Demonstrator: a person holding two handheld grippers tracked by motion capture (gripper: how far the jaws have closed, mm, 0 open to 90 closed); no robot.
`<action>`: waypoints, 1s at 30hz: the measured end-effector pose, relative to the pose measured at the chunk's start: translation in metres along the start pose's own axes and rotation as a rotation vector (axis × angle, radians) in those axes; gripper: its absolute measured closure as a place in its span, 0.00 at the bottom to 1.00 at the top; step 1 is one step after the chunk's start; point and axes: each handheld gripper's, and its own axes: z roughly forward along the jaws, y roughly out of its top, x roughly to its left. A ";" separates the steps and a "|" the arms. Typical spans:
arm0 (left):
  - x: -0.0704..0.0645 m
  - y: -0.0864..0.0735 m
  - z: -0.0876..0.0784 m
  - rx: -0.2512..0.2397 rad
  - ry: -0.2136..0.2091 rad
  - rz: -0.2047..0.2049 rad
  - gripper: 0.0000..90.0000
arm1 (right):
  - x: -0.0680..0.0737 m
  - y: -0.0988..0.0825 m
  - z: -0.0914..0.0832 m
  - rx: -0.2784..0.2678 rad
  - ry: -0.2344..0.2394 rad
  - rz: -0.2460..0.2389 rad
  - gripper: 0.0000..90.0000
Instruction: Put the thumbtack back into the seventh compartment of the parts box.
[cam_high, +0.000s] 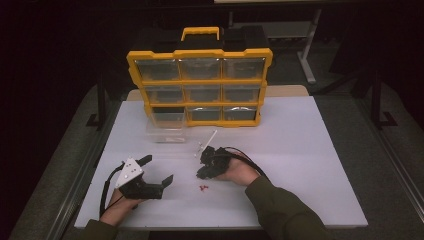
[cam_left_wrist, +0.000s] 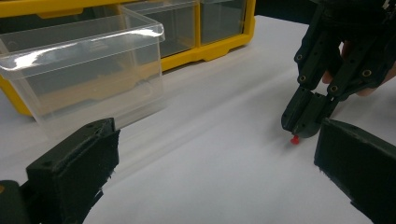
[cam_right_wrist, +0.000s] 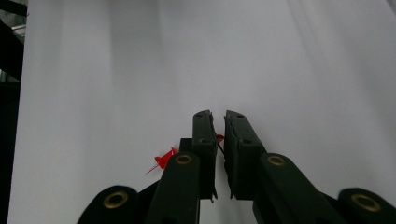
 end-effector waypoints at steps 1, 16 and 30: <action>0.000 0.000 0.000 0.000 -0.001 -0.002 0.00 | -0.001 0.000 -0.001 -0.002 -0.002 -0.002 0.91; 0.000 0.000 0.000 -0.004 -0.001 -0.013 0.00 | -0.010 0.010 -0.009 -0.024 -0.031 0.034 0.91; 0.001 0.000 0.000 0.005 0.000 -0.005 0.00 | -0.019 0.019 -0.014 -0.042 -0.031 0.050 0.91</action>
